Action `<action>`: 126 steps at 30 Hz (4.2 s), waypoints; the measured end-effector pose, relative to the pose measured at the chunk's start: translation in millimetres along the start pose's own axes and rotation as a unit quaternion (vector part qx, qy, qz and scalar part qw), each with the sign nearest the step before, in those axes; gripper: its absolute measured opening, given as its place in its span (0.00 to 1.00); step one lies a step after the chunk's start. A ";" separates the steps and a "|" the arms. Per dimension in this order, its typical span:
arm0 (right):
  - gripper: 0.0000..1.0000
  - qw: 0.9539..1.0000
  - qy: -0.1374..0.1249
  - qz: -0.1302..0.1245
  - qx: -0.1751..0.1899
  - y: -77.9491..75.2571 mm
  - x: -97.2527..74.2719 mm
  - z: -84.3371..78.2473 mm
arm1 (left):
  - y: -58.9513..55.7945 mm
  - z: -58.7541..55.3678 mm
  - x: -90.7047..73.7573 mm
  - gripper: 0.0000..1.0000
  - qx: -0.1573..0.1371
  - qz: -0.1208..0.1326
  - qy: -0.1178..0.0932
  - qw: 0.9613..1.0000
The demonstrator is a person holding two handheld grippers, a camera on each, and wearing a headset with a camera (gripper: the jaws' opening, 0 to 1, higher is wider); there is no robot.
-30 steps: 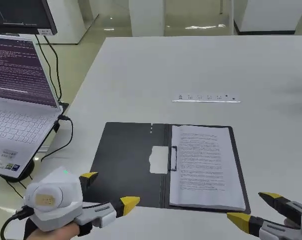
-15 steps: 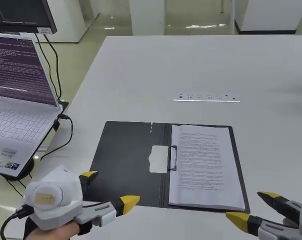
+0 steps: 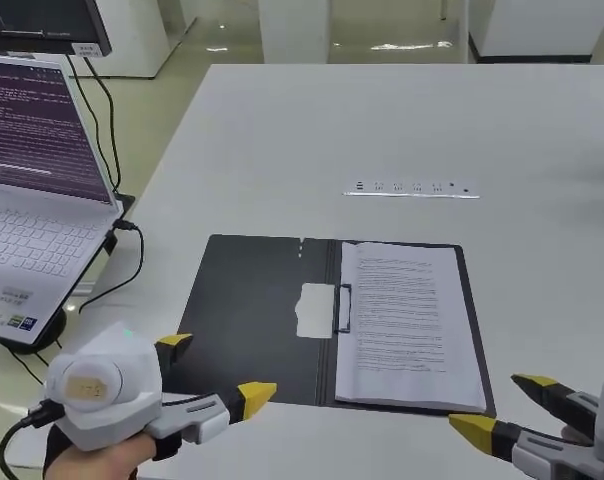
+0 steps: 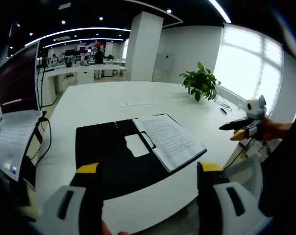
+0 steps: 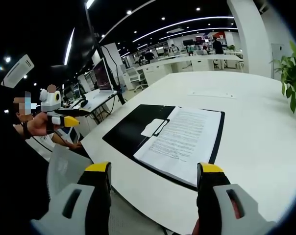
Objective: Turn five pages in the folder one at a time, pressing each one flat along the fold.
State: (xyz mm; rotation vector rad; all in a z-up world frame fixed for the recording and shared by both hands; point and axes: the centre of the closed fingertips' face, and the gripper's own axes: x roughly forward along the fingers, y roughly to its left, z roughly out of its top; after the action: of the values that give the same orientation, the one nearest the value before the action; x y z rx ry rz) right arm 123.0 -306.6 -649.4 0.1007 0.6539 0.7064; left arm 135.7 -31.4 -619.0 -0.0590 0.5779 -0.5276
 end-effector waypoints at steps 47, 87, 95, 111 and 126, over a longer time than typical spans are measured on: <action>0.70 1.000 0.007 -0.009 0.000 -7.1 -4.9 -2.9 | -1.6 -3.1 10.1 0.80 0.000 -0.008 0.004 1.000; 0.69 0.999 0.011 -0.024 0.018 -9.8 -11.8 -9.8 | -38.5 10.0 52.3 0.79 0.066 -0.086 0.040 0.993; 0.69 0.999 0.010 -0.030 0.024 -14.8 -14.9 -11.9 | -45.4 12.4 63.6 0.79 0.101 -0.107 0.058 0.987; 0.69 0.998 0.002 -0.045 0.039 -25.4 -20.6 -16.6 | -77.3 17.5 100.6 0.77 0.155 -0.157 0.078 0.972; 0.68 0.998 0.005 -0.053 0.041 -24.9 -23.0 -21.6 | -124.9 12.8 156.4 0.78 0.180 -0.207 0.091 0.957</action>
State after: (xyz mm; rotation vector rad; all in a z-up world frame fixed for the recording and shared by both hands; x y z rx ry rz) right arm 111.3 -343.0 -662.0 0.1378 0.6932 0.5779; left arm 196.2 -217.7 -662.6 0.2225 0.6445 -1.0476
